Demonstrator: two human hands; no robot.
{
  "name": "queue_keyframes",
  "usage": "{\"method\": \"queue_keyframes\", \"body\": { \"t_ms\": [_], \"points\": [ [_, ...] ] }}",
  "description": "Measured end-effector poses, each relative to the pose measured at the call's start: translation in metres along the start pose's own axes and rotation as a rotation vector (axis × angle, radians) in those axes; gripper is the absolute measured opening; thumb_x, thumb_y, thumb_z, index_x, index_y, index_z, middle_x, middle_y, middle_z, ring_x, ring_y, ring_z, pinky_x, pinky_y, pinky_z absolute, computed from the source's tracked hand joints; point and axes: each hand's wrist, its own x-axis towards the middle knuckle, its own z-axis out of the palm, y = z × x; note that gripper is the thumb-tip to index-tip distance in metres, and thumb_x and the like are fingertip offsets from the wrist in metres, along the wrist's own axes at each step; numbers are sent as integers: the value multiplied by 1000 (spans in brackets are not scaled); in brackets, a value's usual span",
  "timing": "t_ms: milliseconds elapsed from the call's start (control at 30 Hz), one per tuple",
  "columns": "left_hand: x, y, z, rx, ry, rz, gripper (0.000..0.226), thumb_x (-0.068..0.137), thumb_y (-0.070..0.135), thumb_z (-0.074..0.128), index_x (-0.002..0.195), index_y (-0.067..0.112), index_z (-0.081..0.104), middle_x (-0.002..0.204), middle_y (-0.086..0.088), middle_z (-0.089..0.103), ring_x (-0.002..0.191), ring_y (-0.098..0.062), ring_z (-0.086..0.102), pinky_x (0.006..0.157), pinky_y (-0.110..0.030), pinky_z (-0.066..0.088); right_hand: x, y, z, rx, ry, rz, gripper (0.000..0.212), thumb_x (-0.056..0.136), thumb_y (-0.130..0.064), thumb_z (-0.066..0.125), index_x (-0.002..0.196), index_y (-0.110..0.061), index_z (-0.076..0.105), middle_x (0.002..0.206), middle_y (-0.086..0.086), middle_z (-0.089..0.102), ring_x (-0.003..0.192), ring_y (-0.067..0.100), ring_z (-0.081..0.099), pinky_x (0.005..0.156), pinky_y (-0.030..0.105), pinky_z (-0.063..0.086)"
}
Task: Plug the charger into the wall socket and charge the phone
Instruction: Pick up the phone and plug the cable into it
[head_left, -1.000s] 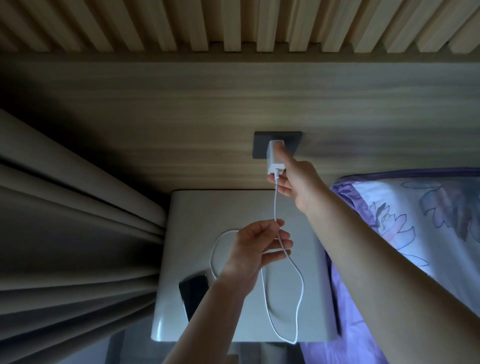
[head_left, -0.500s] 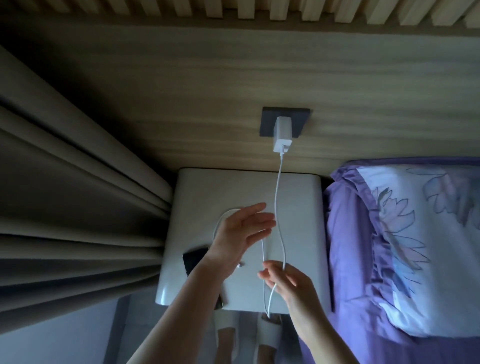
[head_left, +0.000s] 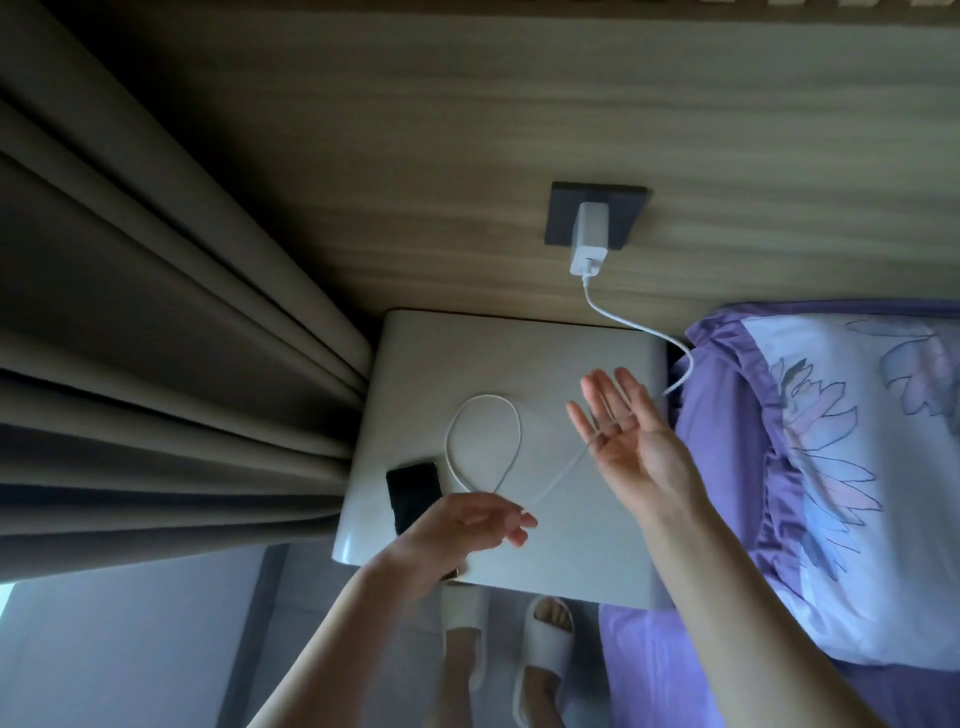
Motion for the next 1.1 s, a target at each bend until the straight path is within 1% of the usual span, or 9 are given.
{"method": "queue_keyframes", "body": {
  "t_ms": [100,233,367,500,567,667,867,967,1100],
  "points": [
    [0,21,-4,-550,135,123,18,86,17,55,88,8,70,71,-4,65,72,-17,69,76,-36,61,-9,23,-10,-306,-135,112,34,88,-38,49,120,-28,56,117,-4,69,114,9,60,96,37,45],
    [5,59,-10,-776,192,226,20,94,19,43,92,10,62,56,1,62,53,-8,65,47,-20,56,-23,55,-13,-1025,-383,152,65,69,-10,57,129,-33,48,138,-14,50,130,-2,40,107,28,31],
    [11,77,-15,-1030,208,157,26,100,19,37,91,11,60,58,1,68,55,-6,70,32,-11,44,-21,72,-12,-1622,-459,-64,20,86,-16,61,106,-19,62,118,1,62,116,14,54,99,26,37],
    [7,67,-29,-772,302,152,29,100,27,38,102,17,65,91,0,76,79,-11,73,35,-12,38,-22,63,4,-1374,-270,-75,12,92,-24,56,85,-20,65,91,9,70,87,23,67,77,30,50],
    [4,48,-33,-567,310,97,33,99,32,37,107,26,68,117,4,69,103,-10,66,64,-20,48,-22,56,15,-1184,-241,-12,13,94,-22,52,87,-23,63,97,12,70,86,18,70,74,28,55],
    [-4,21,-26,-418,208,127,41,88,20,41,122,24,62,136,3,58,128,-10,46,108,-34,30,-21,51,31,-1053,-255,-2,16,97,-21,46,91,-19,61,92,6,72,72,14,73,63,27,59],
    [-6,9,-1,112,362,123,19,87,13,64,105,16,69,108,-3,70,101,-13,62,88,-23,47,-8,59,61,-820,-301,108,19,98,-20,44,95,-13,61,88,1,76,81,16,74,55,19,54],
    [-14,15,-13,-196,470,136,16,95,15,53,98,12,68,86,-1,76,85,-13,71,82,-28,55,-1,67,60,-972,-290,133,21,98,-27,41,99,-22,61,100,-6,70,92,7,65,64,23,44],
    [-29,21,-45,-618,518,264,19,99,15,44,102,12,62,85,-1,78,84,-17,74,73,-31,61,-4,91,20,-1201,128,164,21,92,-25,50,73,-14,51,70,5,53,59,18,48,54,26,36]
  ]
}}
